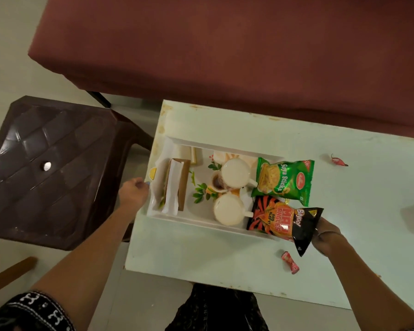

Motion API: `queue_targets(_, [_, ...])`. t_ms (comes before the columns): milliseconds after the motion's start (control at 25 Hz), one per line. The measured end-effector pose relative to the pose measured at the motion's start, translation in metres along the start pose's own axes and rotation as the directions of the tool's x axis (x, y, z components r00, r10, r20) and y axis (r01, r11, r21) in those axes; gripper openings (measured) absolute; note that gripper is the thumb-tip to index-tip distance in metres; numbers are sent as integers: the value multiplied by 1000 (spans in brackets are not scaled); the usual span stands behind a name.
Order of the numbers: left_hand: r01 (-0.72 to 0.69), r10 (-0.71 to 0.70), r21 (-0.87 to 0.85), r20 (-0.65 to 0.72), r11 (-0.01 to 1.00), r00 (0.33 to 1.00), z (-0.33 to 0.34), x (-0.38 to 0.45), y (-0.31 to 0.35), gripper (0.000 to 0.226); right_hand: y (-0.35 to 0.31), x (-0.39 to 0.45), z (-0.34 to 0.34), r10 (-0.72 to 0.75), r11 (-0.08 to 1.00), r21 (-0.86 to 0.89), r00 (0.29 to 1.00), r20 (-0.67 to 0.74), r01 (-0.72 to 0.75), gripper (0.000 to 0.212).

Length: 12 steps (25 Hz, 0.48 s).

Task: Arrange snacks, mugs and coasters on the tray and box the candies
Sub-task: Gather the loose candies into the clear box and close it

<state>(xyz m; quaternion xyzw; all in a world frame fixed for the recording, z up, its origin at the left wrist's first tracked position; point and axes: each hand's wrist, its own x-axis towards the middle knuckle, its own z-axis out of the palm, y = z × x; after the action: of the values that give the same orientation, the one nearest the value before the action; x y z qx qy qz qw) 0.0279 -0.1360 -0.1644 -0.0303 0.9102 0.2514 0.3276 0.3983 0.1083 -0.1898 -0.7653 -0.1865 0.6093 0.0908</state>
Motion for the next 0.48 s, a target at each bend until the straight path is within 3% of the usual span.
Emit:
queue_targets(160, [40,-37,-84,31,996,999,11,18,7,40,-3,16,11,61,998,-12,993,97,-60,31])
queue_targets(320, [130,-124,-214,41,968,991,17,37,9,33,-10,9,24,28,999,-29,949,313,-20,19])
queue_targets(480, [208,-189,-335,87,919,978,18,45,8,31,-14,12,31,-81,992,-54,918,389,111,11])
